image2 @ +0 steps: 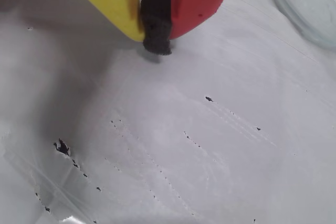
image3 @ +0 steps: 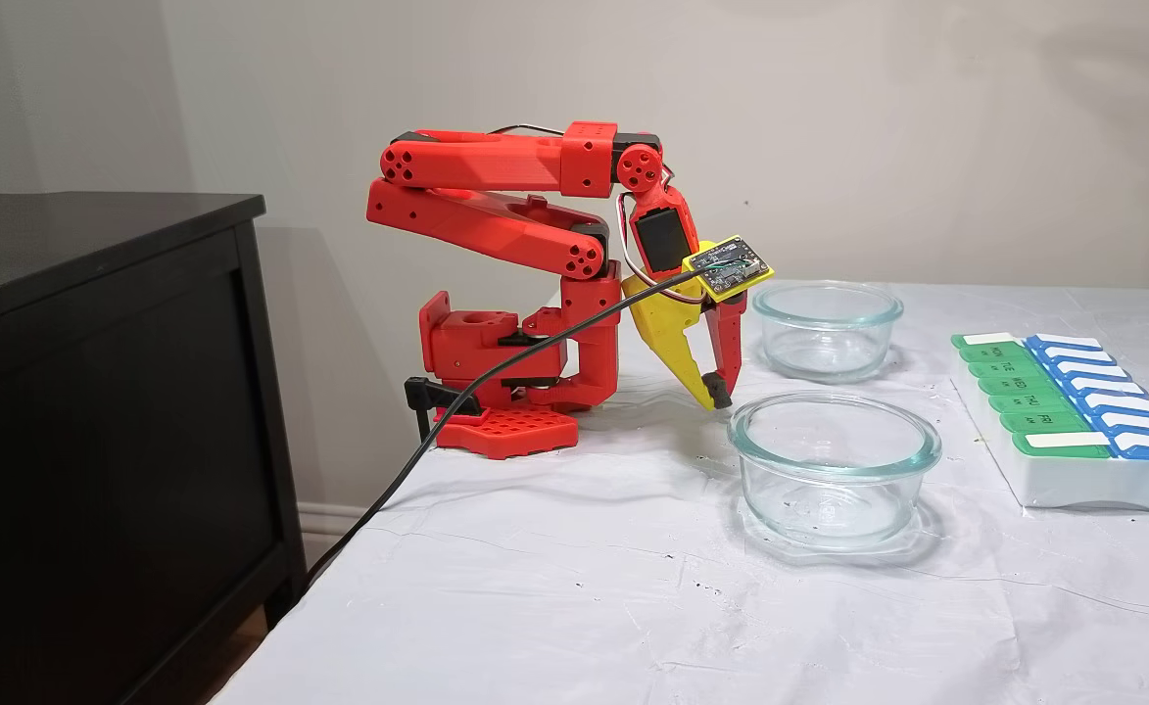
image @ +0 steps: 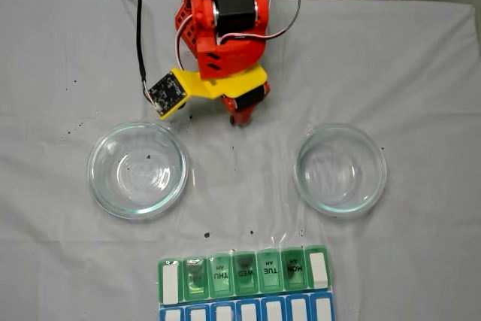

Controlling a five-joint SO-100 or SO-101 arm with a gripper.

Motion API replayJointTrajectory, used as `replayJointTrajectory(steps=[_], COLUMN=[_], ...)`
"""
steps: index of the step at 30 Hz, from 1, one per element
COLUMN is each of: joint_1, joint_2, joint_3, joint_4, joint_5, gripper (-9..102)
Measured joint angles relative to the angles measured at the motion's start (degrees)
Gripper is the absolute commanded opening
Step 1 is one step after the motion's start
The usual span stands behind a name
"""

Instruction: Sort medicines into box.

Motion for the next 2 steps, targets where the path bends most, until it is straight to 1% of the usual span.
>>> replayJointTrajectory(steps=[2], joint_1=[0.0], joint_2=[0.0], joint_3=[0.0], joint_4=[0.0], joint_5=[0.0], gripper=[0])
